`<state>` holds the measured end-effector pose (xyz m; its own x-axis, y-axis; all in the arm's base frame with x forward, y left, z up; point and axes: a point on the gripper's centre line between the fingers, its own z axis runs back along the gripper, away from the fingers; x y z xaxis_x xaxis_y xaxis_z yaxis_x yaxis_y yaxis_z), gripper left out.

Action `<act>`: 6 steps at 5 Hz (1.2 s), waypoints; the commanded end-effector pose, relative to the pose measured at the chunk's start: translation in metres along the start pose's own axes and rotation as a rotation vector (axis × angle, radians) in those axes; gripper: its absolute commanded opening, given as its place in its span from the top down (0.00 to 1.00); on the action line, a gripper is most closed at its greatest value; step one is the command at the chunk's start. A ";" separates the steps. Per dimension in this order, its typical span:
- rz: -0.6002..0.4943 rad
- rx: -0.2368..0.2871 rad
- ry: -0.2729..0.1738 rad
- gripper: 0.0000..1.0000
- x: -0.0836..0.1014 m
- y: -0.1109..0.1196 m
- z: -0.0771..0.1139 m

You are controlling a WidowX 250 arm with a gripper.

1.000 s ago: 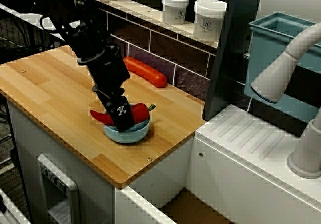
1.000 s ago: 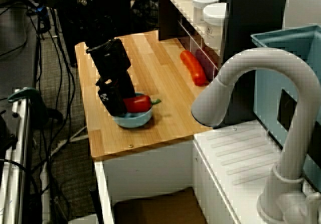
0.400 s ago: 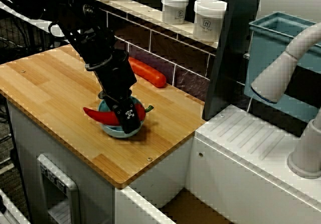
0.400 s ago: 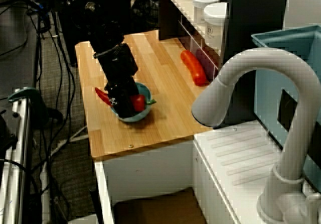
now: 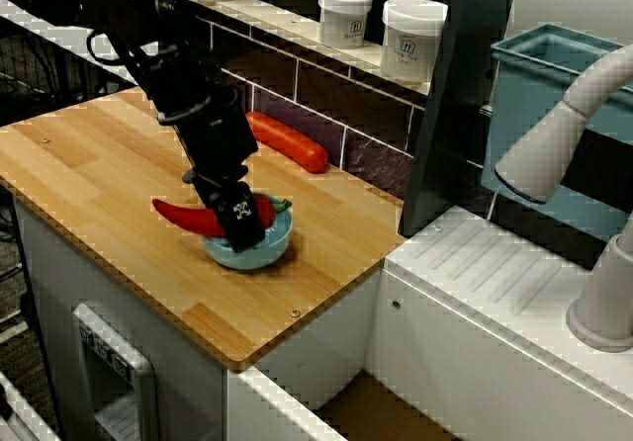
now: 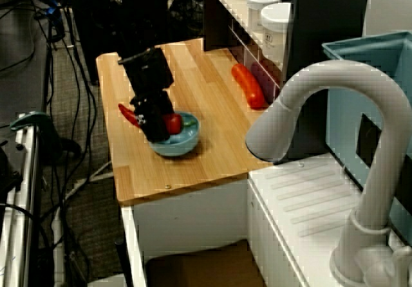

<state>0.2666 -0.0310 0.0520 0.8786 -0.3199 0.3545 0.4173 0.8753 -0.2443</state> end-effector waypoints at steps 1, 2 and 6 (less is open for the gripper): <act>-0.048 0.000 -0.103 1.00 0.016 0.015 0.048; -0.094 -0.002 -0.107 1.00 0.012 0.032 0.060; -0.050 0.133 -0.233 1.00 -0.026 0.120 0.098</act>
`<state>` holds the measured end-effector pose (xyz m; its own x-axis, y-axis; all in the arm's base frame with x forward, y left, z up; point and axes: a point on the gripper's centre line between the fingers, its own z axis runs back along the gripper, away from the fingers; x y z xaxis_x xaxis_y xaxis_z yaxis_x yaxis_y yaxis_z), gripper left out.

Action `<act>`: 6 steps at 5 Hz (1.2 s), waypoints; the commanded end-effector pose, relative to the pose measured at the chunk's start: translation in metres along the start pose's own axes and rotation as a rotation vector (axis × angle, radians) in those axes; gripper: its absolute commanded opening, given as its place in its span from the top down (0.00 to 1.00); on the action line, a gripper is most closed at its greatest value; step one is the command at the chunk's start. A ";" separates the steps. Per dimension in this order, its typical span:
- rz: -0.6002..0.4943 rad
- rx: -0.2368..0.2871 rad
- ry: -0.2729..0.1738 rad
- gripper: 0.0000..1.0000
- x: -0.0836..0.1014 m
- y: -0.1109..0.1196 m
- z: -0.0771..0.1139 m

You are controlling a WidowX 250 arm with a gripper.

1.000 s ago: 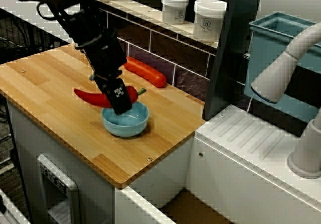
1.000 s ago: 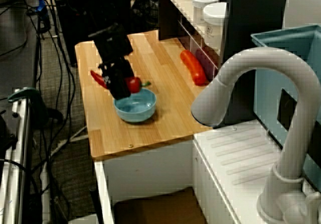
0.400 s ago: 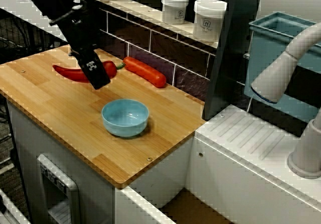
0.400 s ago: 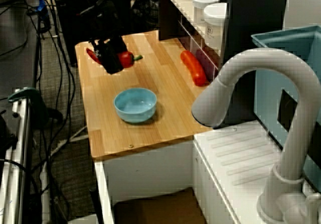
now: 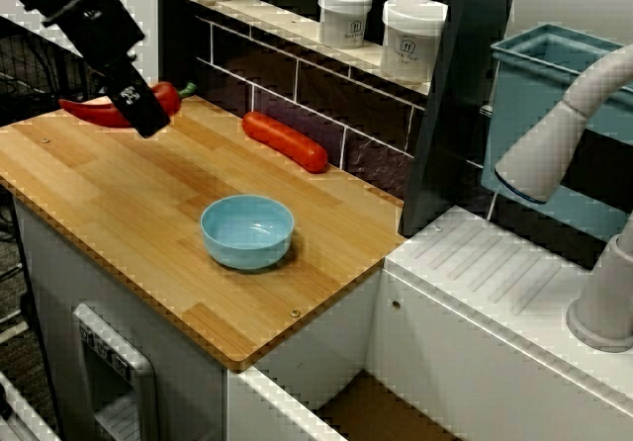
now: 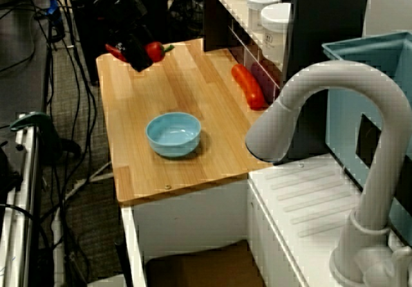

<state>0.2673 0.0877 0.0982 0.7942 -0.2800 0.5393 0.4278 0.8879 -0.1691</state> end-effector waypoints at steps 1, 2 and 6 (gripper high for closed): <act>-0.009 0.105 -0.039 1.00 -0.012 0.042 0.012; -0.003 0.120 -0.027 1.00 -0.018 0.052 0.003; 0.008 0.150 0.010 0.00 -0.031 0.057 -0.021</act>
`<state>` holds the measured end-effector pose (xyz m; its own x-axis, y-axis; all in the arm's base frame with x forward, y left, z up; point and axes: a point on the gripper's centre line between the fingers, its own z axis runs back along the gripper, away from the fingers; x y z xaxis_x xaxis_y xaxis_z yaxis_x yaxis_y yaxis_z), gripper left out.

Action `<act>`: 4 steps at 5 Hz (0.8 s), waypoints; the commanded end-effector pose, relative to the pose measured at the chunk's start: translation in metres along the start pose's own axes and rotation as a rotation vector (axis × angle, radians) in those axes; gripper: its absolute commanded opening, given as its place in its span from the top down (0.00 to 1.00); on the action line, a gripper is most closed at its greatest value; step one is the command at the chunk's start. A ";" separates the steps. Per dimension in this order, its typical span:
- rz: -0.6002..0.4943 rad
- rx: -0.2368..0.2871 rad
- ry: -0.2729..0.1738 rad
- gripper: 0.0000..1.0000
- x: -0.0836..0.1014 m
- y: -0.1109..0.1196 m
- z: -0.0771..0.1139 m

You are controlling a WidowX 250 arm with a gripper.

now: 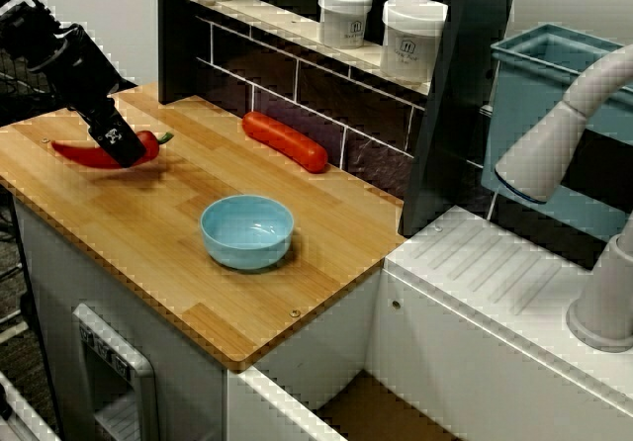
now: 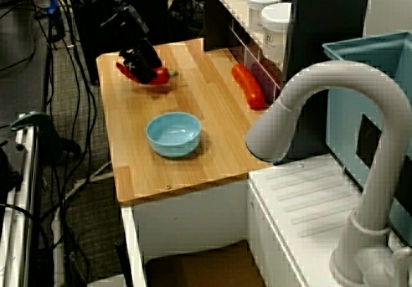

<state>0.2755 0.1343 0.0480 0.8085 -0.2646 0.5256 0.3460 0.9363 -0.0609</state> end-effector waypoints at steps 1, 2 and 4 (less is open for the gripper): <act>-0.017 0.000 -0.001 0.00 0.003 0.002 0.007; -0.011 -0.015 -0.007 0.00 0.004 0.002 0.009; -0.010 -0.056 -0.035 0.00 0.019 -0.012 0.004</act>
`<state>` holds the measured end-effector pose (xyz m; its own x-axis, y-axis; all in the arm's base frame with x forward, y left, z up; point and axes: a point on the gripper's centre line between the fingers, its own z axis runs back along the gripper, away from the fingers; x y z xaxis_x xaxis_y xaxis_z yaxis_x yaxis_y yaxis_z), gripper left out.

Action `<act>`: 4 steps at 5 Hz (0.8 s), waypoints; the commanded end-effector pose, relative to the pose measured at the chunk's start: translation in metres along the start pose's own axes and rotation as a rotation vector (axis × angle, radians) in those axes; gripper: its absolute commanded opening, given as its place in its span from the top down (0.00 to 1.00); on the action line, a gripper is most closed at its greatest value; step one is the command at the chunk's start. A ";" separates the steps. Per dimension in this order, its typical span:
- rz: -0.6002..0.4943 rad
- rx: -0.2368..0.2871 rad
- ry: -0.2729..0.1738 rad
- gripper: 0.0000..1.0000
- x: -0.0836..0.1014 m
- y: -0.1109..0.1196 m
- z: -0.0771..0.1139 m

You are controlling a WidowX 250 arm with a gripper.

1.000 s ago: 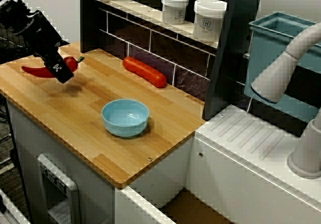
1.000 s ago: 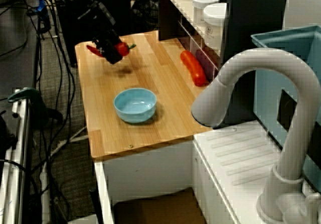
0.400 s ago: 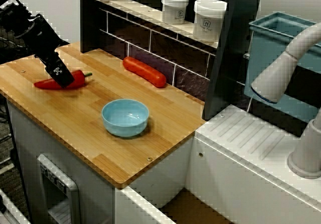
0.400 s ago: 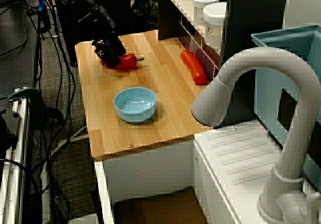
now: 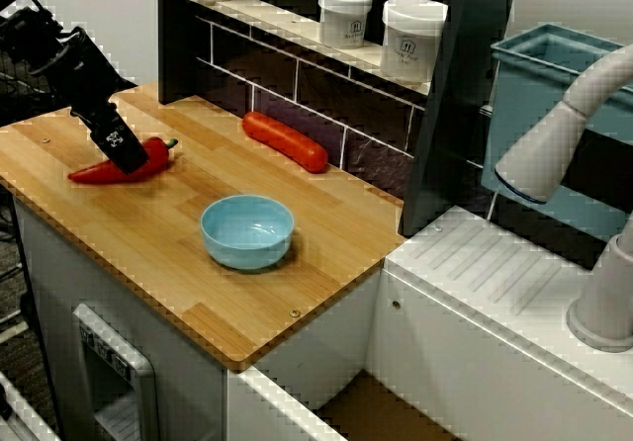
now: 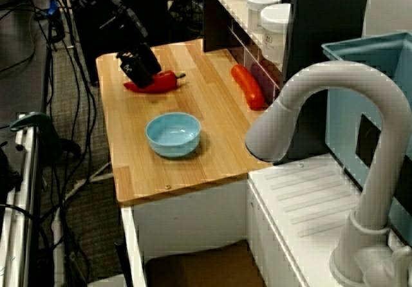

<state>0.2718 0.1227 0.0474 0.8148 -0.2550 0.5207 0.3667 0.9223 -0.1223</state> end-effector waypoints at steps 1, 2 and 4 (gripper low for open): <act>-0.002 -0.008 -0.038 0.00 0.028 -0.001 0.002; -0.065 0.008 -0.040 0.00 0.040 -0.011 -0.001; -0.249 0.005 -0.059 0.00 0.071 -0.017 0.007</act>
<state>0.3122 0.0829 0.0715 0.7125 -0.4246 0.5586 0.5336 0.8449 -0.0383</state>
